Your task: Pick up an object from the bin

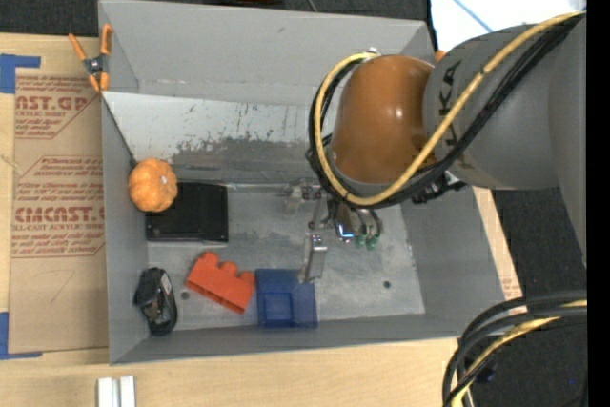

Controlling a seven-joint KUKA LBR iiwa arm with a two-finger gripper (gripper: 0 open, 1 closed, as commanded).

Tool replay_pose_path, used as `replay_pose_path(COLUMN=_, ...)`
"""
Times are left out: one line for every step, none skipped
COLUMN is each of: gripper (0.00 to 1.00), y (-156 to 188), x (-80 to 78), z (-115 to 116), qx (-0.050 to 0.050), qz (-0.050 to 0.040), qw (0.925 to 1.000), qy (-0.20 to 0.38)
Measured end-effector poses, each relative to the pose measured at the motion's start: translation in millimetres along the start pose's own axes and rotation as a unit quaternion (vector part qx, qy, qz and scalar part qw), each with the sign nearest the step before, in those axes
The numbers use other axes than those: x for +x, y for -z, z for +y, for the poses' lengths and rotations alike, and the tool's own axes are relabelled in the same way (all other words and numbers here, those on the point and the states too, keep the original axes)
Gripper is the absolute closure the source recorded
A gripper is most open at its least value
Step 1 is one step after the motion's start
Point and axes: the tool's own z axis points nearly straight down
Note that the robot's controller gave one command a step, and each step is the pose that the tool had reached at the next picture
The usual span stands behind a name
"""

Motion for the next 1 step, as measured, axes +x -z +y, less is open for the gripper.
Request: replay_pose_path(gripper=0.0, y=0.0, x=0.0, z=0.0, qx=0.0, qz=0.0, qw=1.0, qy=0.0)
